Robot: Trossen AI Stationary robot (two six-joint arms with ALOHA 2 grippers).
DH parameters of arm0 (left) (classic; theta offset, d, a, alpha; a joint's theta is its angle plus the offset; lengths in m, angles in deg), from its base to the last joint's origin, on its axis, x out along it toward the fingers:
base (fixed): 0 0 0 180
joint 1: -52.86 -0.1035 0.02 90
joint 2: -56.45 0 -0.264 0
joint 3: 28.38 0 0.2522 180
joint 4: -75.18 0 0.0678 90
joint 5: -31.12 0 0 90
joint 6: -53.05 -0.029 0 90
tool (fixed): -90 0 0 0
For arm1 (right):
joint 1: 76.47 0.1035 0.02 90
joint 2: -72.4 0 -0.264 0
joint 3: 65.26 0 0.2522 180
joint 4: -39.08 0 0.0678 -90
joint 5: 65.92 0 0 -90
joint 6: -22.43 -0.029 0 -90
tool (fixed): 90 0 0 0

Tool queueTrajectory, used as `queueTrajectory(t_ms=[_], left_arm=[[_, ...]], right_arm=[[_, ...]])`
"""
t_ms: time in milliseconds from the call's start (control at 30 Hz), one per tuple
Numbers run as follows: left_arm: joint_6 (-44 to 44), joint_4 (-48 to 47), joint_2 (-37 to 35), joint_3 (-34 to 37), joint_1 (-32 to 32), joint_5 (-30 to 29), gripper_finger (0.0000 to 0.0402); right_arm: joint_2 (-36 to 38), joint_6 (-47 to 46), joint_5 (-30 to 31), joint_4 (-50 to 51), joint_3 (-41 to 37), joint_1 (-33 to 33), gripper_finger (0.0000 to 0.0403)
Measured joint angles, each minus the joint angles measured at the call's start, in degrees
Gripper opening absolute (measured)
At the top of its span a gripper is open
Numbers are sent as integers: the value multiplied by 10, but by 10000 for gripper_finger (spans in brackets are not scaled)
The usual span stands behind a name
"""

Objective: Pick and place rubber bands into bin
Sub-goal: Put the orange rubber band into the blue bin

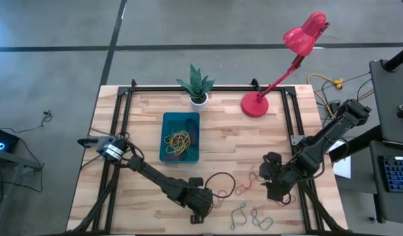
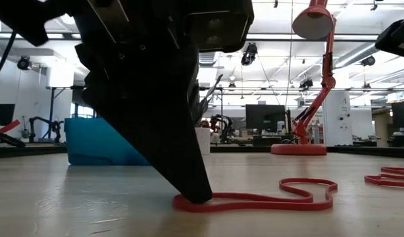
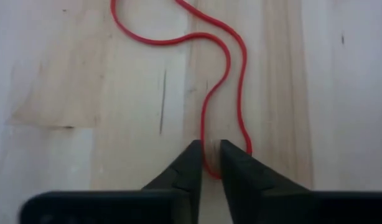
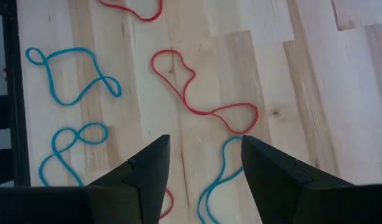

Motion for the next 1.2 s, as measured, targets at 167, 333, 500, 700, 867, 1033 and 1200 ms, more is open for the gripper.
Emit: queueTrajectory(t_ms=[167, 333, 500, 700, 867, 1033, 1200], left_arm=[[14, 2, 1, 1, 0, 24, 4], [52, -14, -6, -15, 5, 78, 0], [79, -12, -55, -50, 16, 100, 0], [94, -17, -138, -79, 7, -17, 0], [94, -122, -214, -78, -17, -110, 0], [78, -128, -196, -64, -15, -36, 3], [69, -97, -111, -88, 12, 6, 42]], right_arm=[[0, 0, 10, 0, 0, 0, 185], [0, 11, 17, 0, 0, 0, 185], [0, 15, 47, 0, 0, 0, 185], [0, 16, 85, 0, -2, 0, 185], [0, 15, 93, 0, -5, 0, 185], [0, 10, 94, 0, -5, 0, 185], [0, 9, 94, 0, -7, 0, 185]])
